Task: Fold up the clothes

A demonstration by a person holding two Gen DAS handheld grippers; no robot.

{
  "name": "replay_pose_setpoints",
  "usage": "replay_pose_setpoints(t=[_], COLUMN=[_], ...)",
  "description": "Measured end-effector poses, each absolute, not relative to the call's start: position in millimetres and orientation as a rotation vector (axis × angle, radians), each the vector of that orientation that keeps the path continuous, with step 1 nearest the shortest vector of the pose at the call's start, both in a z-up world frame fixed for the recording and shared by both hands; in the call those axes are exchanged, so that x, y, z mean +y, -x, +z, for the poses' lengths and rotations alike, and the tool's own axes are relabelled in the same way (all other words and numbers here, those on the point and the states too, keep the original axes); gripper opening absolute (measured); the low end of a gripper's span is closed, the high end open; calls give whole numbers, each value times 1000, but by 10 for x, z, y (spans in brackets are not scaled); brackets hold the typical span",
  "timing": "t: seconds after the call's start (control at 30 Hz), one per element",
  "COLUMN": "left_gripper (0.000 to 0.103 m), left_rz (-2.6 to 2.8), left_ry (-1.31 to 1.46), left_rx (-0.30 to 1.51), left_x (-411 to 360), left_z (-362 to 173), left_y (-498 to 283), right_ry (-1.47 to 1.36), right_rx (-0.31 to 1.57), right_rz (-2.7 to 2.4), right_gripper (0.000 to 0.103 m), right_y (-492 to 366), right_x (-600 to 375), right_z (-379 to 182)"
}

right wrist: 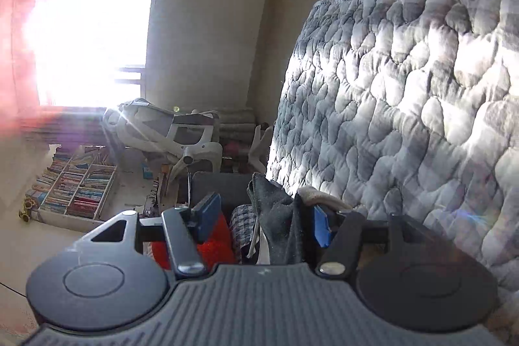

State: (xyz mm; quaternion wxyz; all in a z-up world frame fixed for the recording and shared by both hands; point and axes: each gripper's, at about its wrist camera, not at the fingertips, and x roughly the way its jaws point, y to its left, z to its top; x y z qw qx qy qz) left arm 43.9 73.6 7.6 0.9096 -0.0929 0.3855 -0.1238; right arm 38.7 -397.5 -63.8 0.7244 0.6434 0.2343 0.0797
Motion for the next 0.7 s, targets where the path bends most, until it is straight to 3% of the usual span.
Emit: replay_pose_setpoints(t=[0.17,0.7], left_gripper=[73,73], left_rz=[-251,-245], left_ry=[196,188], left_rx=[796,780], left_x=[761,771], left_z=[95,146], left_y=[-426,-413], right_ry=[-1114,-499], right_rx=[679,701], right_rz=[194,87], right_gripper=[63,63], right_y=[-398,-450], right_x=[-3878,-3399], right_z=[-318,-209])
